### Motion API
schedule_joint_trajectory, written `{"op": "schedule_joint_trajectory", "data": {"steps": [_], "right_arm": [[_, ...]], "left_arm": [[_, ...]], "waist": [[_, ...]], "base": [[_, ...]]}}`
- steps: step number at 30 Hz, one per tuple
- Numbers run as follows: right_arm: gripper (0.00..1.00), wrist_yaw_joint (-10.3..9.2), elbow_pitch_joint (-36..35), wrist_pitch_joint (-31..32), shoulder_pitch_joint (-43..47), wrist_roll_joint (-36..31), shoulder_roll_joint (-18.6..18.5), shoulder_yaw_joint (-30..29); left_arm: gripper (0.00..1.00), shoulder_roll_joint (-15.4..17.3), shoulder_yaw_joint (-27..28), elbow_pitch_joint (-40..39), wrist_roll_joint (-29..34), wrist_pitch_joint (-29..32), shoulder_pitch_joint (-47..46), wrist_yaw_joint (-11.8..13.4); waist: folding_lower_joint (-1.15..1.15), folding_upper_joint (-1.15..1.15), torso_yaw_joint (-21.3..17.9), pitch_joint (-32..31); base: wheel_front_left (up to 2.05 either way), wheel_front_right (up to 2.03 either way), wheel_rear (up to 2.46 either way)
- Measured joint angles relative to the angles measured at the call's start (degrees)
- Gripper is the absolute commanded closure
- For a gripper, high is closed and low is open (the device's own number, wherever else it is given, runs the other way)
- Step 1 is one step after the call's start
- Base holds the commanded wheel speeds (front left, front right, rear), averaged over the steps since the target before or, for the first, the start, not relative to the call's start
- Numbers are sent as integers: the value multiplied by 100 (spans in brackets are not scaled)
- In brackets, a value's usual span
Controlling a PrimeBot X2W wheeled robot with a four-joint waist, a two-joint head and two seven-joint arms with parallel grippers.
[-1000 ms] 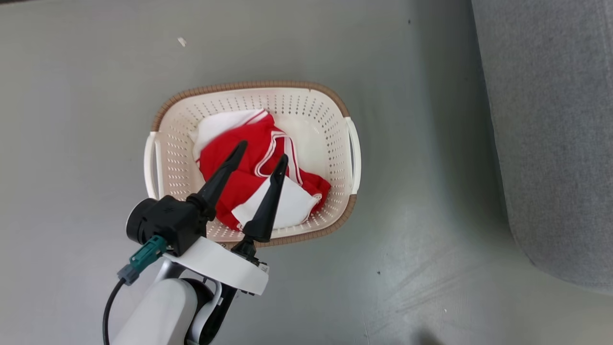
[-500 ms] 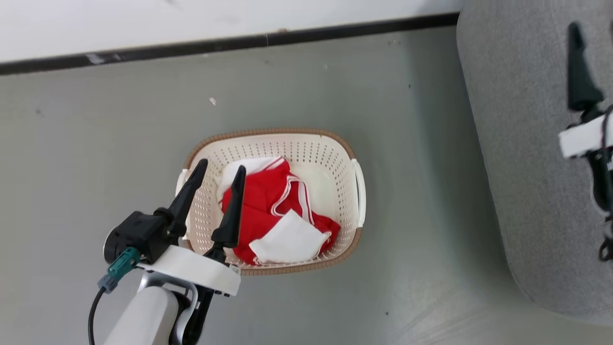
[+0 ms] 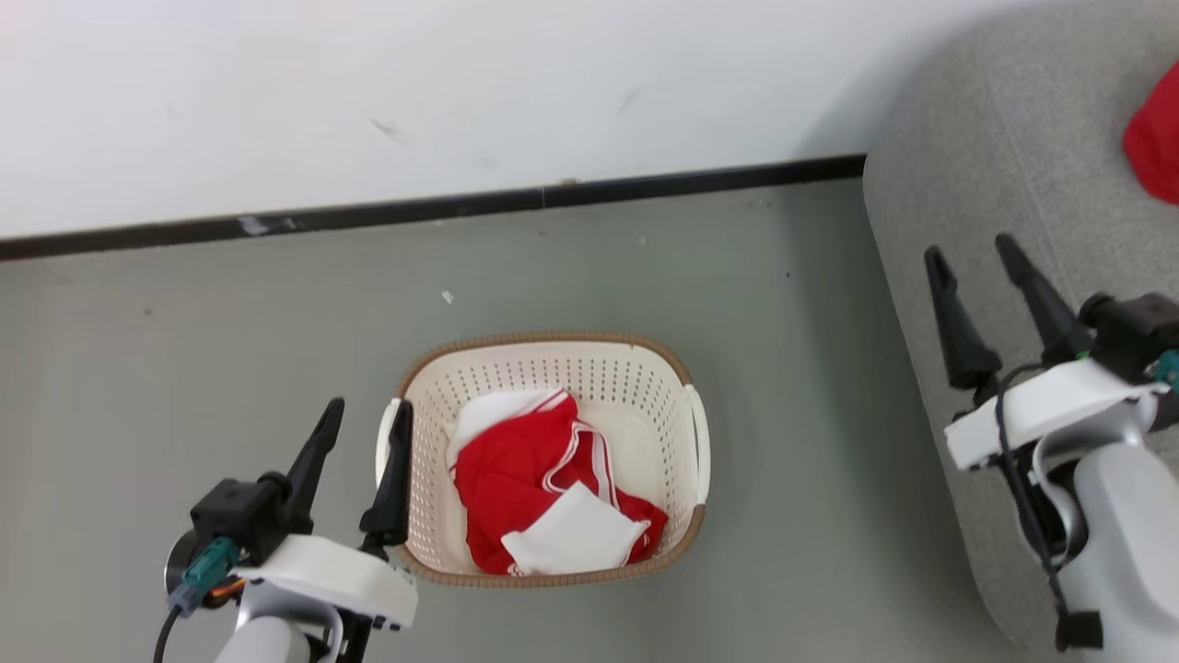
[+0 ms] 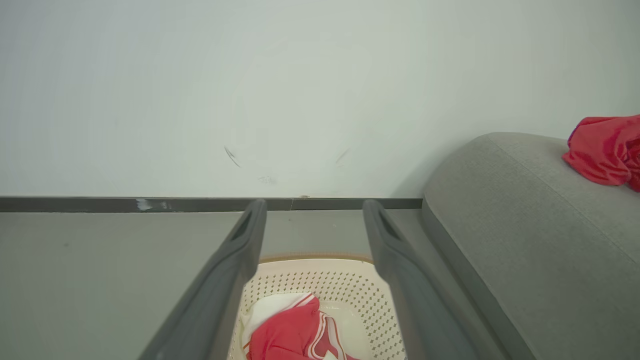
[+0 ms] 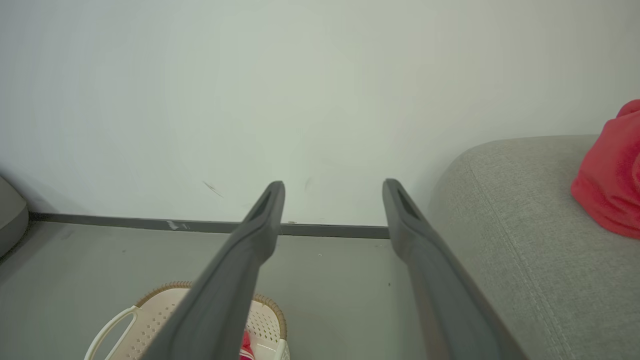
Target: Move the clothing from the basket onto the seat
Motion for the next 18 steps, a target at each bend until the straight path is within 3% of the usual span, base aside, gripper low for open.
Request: {"op": "schedule_joint_trajectory", "data": {"steps": [18], "right_arm": [[0, -1, -231, 1, 1320, -476, 333, -172]], "left_arm": [[0, -3, 124, 365, -4, -48, 633, -10]], "waist": [[0, 0, 87, -1005]], "base": [[0, 0, 0]]}}
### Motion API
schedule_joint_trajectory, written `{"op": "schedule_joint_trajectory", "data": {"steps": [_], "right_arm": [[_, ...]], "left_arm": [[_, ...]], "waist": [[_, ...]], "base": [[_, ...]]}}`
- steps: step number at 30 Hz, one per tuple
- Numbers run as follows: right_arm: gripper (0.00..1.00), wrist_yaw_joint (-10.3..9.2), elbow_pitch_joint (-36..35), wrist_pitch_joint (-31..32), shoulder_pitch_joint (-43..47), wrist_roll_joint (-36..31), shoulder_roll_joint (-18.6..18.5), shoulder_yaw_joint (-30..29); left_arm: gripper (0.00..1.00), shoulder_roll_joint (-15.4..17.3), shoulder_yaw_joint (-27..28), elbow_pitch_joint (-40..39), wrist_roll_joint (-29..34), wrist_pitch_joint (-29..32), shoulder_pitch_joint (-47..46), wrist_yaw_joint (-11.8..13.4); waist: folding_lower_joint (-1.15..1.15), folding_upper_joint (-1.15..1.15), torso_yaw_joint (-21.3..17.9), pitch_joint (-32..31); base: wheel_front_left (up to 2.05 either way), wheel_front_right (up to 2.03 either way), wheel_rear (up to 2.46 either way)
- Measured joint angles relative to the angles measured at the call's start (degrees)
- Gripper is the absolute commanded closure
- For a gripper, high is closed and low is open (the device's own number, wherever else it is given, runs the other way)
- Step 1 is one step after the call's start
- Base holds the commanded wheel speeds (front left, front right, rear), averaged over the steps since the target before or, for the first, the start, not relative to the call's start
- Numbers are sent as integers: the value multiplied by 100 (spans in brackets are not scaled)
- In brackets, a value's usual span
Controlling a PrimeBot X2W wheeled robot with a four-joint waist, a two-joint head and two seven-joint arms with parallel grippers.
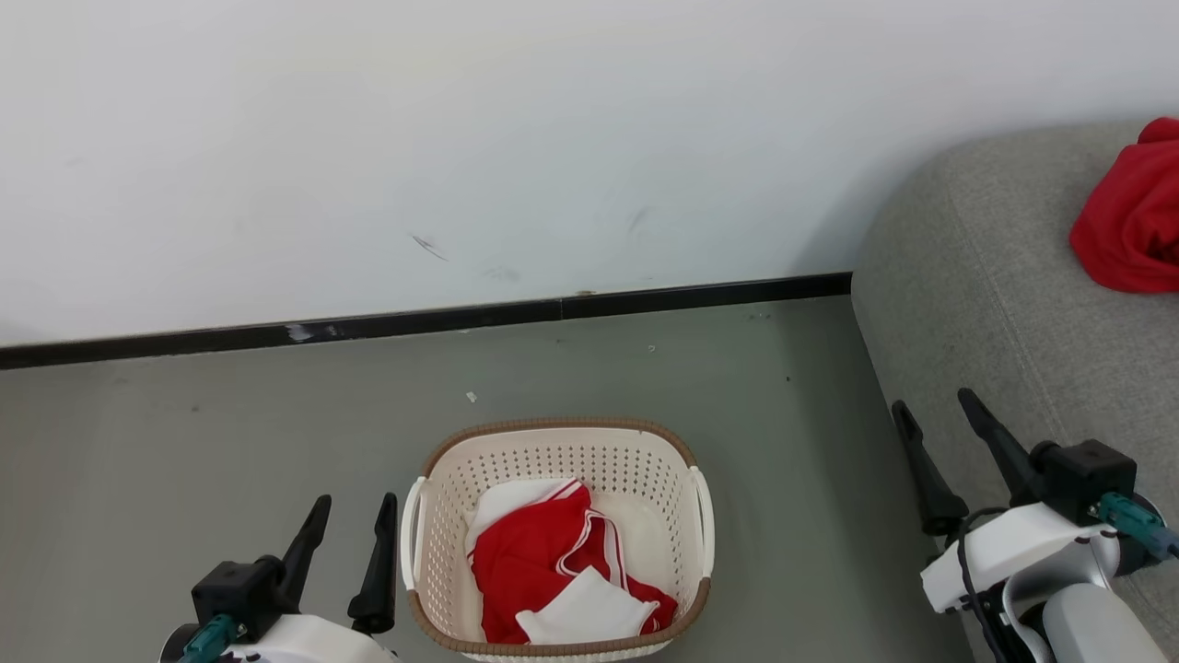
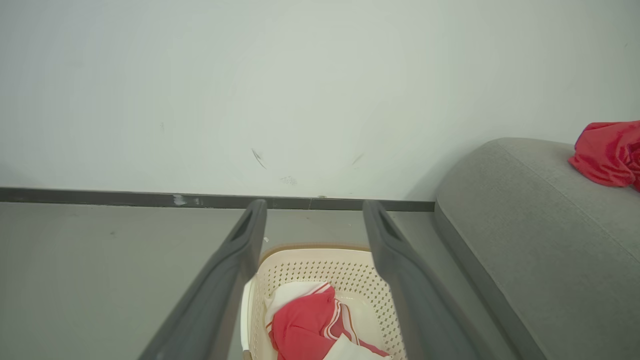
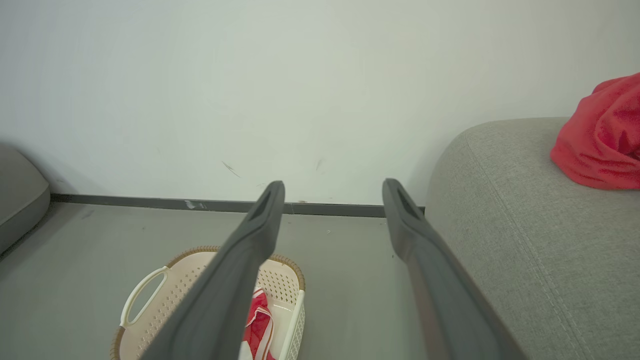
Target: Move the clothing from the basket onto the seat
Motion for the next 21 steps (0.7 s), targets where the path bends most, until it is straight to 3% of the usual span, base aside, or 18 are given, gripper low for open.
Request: {"op": "schedule_joint_trajectory", "data": {"steps": [21], "right_arm": [[0, 0, -199, 0, 844, -326, 182, -19]], "left_arm": [[0, -9, -1, 101, 0, -1, 527, -76]], "waist": [[0, 0, -44, -703]], "base": [[0, 0, 0]]}}
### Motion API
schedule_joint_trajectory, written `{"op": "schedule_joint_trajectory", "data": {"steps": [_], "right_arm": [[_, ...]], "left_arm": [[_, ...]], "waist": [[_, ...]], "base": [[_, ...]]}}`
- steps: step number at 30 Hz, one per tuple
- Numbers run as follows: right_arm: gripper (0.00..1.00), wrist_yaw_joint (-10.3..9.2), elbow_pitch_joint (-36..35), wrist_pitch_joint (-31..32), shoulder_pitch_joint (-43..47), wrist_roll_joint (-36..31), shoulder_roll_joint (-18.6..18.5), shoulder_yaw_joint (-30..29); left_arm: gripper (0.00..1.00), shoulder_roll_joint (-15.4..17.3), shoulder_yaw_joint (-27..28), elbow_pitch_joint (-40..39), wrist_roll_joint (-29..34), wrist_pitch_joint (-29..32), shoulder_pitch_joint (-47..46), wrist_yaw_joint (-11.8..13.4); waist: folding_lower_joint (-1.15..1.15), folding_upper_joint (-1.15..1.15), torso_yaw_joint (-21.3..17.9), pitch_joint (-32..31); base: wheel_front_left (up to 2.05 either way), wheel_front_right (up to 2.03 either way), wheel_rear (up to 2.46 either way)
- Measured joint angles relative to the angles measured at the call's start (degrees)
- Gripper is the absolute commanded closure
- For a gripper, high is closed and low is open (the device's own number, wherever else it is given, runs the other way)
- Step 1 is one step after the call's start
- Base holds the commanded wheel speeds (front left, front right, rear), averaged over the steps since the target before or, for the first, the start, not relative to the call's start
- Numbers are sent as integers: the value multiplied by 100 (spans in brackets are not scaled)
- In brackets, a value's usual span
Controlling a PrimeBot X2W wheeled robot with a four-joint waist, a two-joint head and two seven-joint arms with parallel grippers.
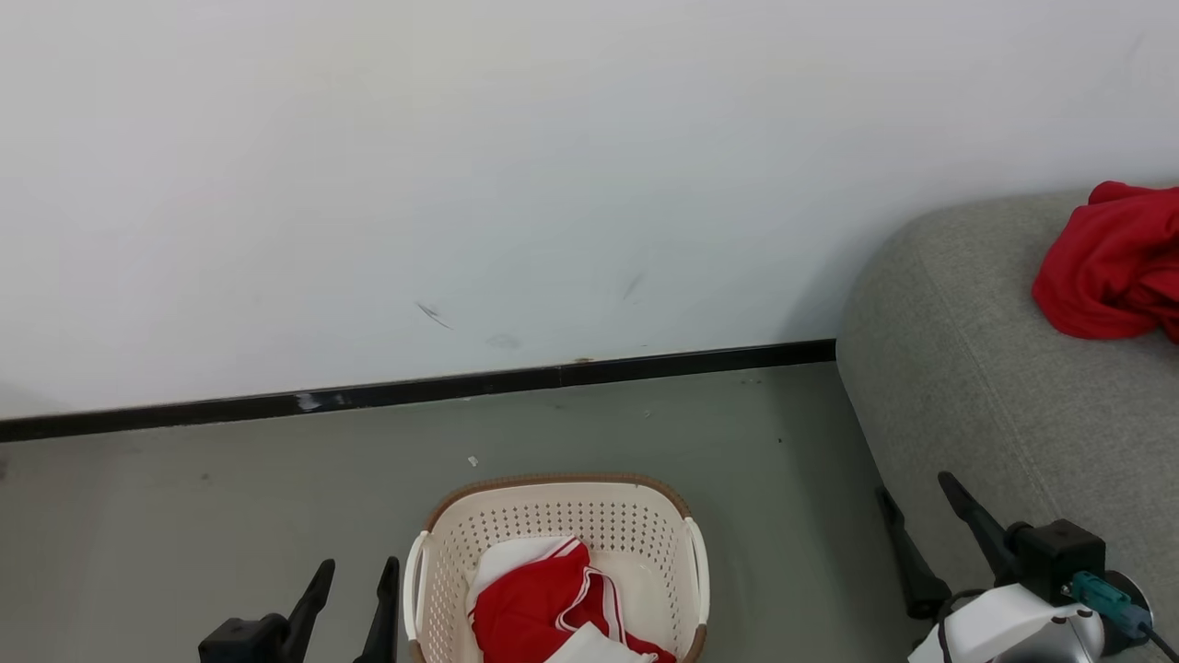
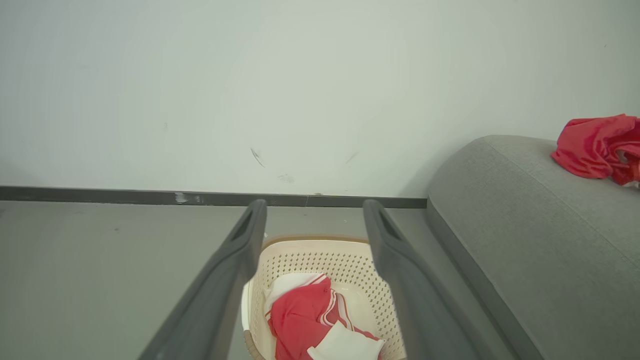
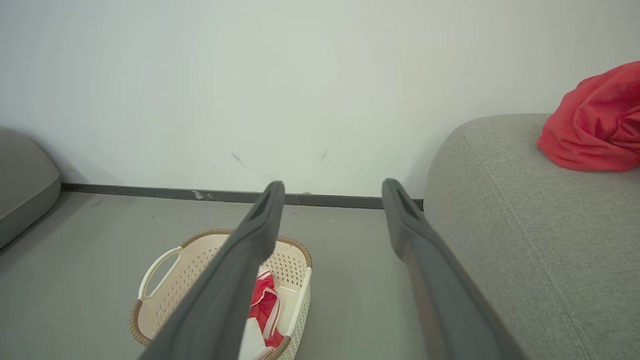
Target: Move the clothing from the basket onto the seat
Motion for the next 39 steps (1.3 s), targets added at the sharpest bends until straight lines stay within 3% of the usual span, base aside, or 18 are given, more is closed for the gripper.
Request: {"op": "schedule_joint_trajectory", "data": {"steps": [23, 39], "right_arm": [[0, 1, -313, 0, 230, -133, 73, -109], [0, 1, -576, 0, 222, -209, 133, -129]], "left_arm": [[0, 27, -203, -167, 85, 10, 27, -56], [0, 18, -724, -167, 432, 702, -708, -110]], "waist": [[0, 0, -185, 238], [0, 0, -317, 842]], "base": [[0, 0, 0], [0, 0, 0]]}}
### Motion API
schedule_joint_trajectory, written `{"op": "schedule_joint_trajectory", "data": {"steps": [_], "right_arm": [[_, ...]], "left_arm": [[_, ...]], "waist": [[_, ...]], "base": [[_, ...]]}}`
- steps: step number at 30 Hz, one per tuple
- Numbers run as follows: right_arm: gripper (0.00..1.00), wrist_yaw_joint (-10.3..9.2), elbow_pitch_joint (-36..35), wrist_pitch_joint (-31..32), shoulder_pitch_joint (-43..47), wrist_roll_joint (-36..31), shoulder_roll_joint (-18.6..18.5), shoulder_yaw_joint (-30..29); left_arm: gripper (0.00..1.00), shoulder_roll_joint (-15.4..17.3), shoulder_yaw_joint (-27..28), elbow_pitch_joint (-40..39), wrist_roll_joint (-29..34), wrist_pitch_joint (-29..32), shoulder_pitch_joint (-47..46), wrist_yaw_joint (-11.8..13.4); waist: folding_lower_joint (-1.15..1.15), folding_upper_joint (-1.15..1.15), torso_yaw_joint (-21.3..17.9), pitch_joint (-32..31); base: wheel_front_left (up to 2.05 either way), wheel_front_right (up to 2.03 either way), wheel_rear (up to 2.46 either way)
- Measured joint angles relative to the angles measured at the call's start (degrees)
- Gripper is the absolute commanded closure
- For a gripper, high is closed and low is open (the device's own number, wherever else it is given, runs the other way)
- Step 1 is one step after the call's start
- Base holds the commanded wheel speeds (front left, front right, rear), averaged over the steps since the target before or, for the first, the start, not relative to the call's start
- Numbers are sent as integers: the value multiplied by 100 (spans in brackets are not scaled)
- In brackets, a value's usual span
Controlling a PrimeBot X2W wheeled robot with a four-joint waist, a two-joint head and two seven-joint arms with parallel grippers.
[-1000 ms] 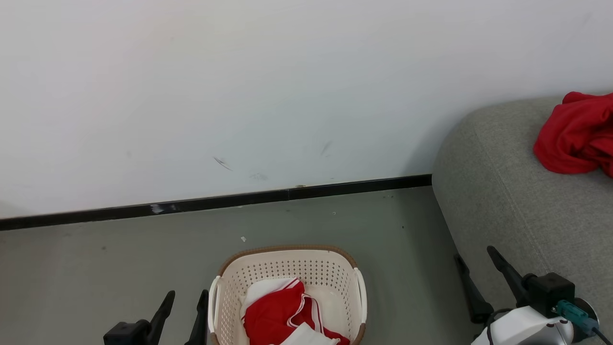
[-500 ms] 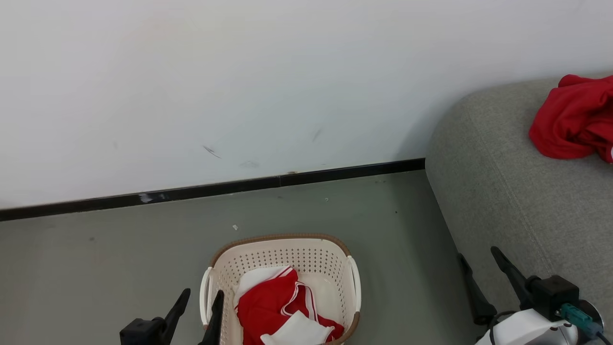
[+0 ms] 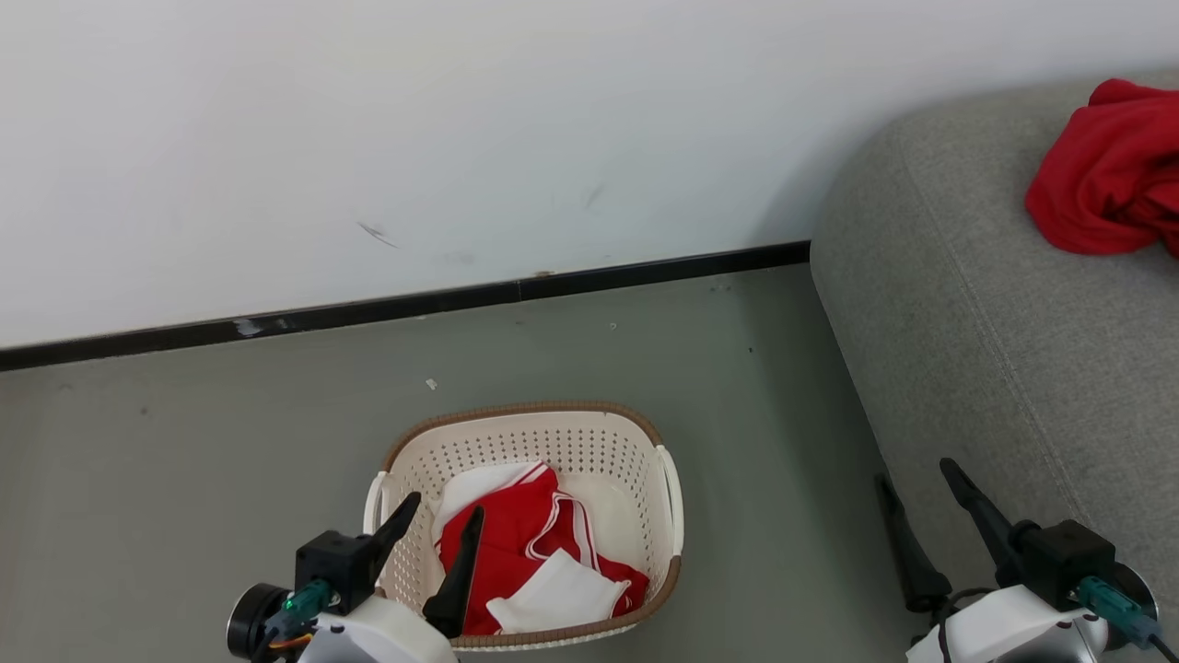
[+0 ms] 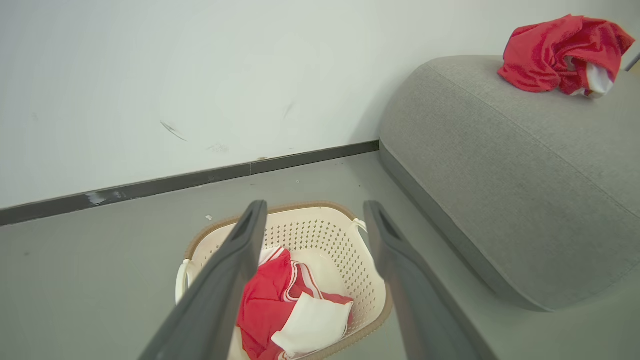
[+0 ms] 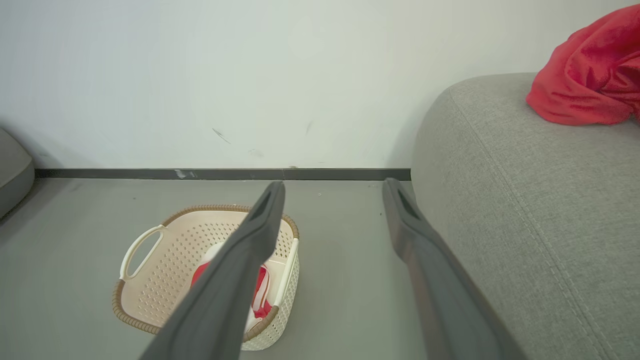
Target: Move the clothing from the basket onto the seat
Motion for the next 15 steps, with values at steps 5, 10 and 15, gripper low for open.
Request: {"op": "schedule_joint_trajectory", "data": {"steps": [5, 10, 15], "right_arm": [[0, 0, -68, 0, -25, 1, 12, -1], [0, 0, -188, 0, -186, 2, 25, 0], [0, 0, -294, 0, -398, 20, 40, 11]], "left_arm": [[0, -15, -144, 70, 152, 289, -313, 1], [0, -32, -240, 247, 246, 646, -617, 11], [0, -36, -312, 475, 365, 1078, -1106, 64]], "waist": [[0, 0, -39, 259], [0, 0, -80, 550], [0, 0, -136, 940]], "base": [[0, 0, 0], [0, 0, 0], [0, 0, 0]]}}
